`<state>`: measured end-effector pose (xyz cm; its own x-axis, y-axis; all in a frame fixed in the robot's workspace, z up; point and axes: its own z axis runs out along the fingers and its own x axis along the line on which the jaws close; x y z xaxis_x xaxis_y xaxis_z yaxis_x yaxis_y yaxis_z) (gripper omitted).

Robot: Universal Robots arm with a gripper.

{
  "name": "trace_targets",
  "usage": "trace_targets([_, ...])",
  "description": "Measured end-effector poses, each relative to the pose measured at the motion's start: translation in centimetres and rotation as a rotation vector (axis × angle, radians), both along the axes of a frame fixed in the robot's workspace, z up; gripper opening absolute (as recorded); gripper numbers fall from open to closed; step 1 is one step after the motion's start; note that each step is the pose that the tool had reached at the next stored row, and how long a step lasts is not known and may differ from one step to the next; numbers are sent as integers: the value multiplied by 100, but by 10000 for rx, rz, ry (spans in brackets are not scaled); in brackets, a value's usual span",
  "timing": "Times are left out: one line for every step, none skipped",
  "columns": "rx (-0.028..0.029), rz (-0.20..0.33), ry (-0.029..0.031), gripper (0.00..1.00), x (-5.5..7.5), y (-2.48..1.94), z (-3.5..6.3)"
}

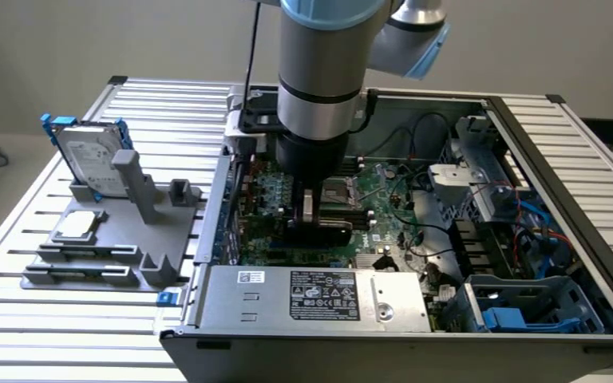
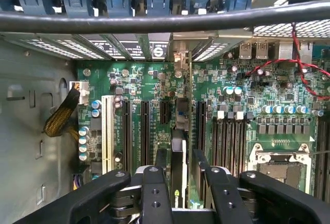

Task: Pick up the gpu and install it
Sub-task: 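Insert the gpu into the slot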

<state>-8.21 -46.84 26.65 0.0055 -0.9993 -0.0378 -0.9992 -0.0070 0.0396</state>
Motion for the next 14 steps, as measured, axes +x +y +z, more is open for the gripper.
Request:
trace_targets([3,0,-1,34,0,0,36])
trace_targets([0,0,1,34,0,0,76])
trace_targets([1,0,1,34,0,0,117])
trace_targets([2,1,1,34,0,0,160])
trace_targets([0,0,3,34,0,0,208])
trace_targets([2,1,2,34,0,0,250])
trace_targets([2,1,2,34,0,0,283])
trace_targets([1,1,3,32,0,0,303])
trace_targets([1,1,3,32,0,0,313])
trace_targets([5,0,1,25,0,0,313])
trace_targets([6,1,1,19,0,0,313])
trace_targets([7,0,1,19,0,1,313])
trace_targets([7,1,1,13,0,0,313])
trace_targets([5,1,2,11,0,0,314])
